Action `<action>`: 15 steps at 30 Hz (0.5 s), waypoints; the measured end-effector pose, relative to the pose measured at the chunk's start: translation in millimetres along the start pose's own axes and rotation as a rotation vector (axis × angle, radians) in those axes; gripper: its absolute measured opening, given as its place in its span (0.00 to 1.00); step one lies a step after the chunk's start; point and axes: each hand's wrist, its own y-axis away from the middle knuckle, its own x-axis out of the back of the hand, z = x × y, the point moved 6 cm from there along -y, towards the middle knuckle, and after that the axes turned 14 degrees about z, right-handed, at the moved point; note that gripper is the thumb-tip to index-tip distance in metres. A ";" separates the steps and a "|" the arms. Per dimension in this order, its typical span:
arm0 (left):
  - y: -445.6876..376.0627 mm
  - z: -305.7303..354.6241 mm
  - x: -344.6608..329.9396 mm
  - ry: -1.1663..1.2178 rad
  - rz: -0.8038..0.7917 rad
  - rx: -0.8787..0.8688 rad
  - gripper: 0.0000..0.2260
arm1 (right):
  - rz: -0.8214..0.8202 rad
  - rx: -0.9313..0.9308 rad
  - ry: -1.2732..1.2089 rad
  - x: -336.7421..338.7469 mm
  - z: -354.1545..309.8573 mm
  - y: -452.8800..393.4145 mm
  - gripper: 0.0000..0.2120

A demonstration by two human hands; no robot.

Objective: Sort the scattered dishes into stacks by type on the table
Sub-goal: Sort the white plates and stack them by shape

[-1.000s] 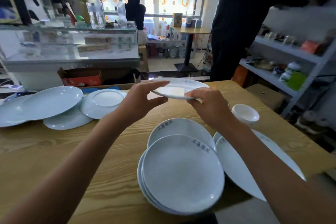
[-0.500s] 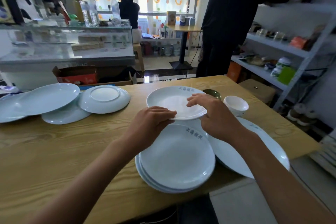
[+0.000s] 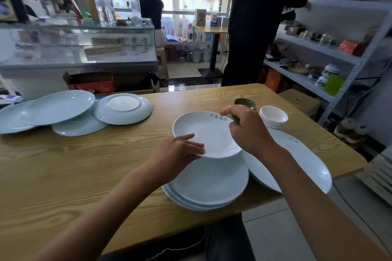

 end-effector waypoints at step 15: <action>8.3 -0.7 -11.5 -0.081 -0.362 0.018 0.17 | -0.039 0.018 0.009 -31.6 -31.6 -8.5 0.16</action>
